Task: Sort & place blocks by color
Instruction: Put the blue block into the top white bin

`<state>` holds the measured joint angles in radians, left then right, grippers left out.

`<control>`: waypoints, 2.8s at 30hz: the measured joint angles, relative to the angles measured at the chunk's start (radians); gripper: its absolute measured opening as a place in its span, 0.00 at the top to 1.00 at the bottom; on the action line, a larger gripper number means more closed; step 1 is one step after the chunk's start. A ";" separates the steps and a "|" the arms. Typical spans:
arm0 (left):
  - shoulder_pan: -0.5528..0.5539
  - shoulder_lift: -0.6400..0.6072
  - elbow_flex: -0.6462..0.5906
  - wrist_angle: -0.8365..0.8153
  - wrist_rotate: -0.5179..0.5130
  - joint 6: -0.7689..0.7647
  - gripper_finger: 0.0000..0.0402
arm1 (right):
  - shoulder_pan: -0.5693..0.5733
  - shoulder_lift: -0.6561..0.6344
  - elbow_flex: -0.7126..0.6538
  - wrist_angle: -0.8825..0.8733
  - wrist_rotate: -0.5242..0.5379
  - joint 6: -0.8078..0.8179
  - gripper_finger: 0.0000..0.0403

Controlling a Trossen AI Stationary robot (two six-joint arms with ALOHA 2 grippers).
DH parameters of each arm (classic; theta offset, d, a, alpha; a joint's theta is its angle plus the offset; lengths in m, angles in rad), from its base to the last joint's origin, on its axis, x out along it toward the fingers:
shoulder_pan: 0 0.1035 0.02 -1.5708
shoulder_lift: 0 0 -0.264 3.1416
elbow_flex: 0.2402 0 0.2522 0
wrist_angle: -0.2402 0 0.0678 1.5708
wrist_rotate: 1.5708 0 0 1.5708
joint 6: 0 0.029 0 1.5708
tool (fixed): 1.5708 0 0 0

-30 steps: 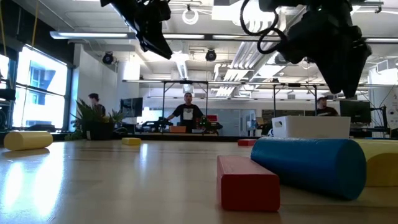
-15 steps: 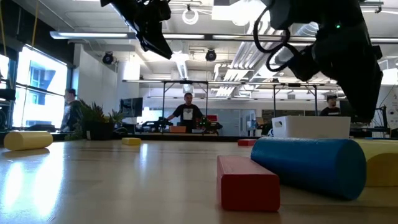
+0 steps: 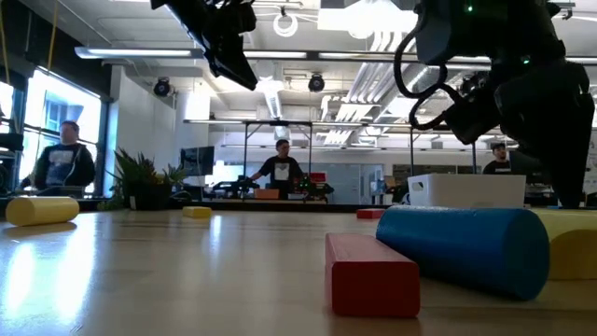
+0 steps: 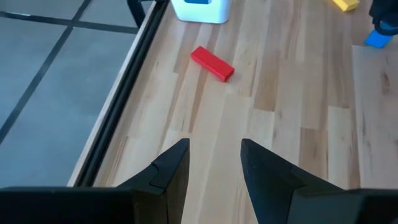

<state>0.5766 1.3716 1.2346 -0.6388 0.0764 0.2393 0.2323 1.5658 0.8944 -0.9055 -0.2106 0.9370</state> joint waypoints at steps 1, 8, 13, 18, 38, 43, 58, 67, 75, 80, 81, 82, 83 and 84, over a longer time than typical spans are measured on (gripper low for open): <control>0.000 0.000 0.000 0.000 -0.004 0.000 0.67 | 0.000 0.000 -0.004 0.000 0.004 -0.003 0.40; 0.000 0.000 0.000 0.000 -0.006 -0.001 0.67 | 0.000 0.000 -0.047 0.033 0.024 -0.001 0.43; 0.000 0.000 0.000 0.002 -0.006 -0.003 0.67 | -0.001 0.000 -0.091 0.100 -0.013 0.004 0.51; 0.000 0.000 0.000 0.009 -0.007 -0.010 0.67 | -0.005 0.000 -0.108 0.141 -0.026 0.004 0.64; 0.000 0.000 0.000 0.008 -0.014 -0.109 0.67 | -0.179 -0.017 -0.057 0.183 0.087 -0.127 0.75; 0.000 0.000 0.000 0.008 -0.014 -0.112 0.67 | -0.285 -0.037 -0.019 0.185 0.205 -0.176 0.75; 0.000 0.000 0.000 -0.005 -0.041 -0.158 0.67 | -0.626 -0.077 0.204 0.073 0.465 -0.439 0.75; 0.002 0.015 -0.001 -0.070 -0.044 -0.264 0.67 | -0.830 -0.077 0.325 -0.074 0.560 -0.547 0.75; 0.032 0.066 -0.001 -0.139 -0.043 -0.458 0.67 | -0.974 -0.075 0.276 -0.117 0.540 -0.553 0.75; 0.056 0.101 -0.002 -0.168 -0.035 -0.516 0.67 | -1.026 -0.073 0.227 -0.122 0.522 -0.564 0.75; 0.059 0.109 -0.001 -0.172 -0.032 -0.516 0.67 | -1.034 -0.073 0.217 -0.123 0.517 -0.564 0.75; 0.061 0.117 -0.002 -0.175 -0.032 -0.516 0.67 | -1.040 -0.073 0.208 -0.124 0.515 -0.564 0.75; 0.062 0.124 -0.002 -0.178 -0.032 -0.516 0.67 | -1.045 -0.073 0.199 -0.122 0.515 -0.564 0.75; 0.065 0.130 -0.001 -0.180 -0.030 -0.516 0.67 | -1.050 -0.073 0.190 -0.121 0.515 -0.564 0.75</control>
<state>0.6412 1.5015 1.2332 -0.8187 0.0462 -0.2771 -0.8178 1.4925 1.0847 -1.0261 0.3040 0.3725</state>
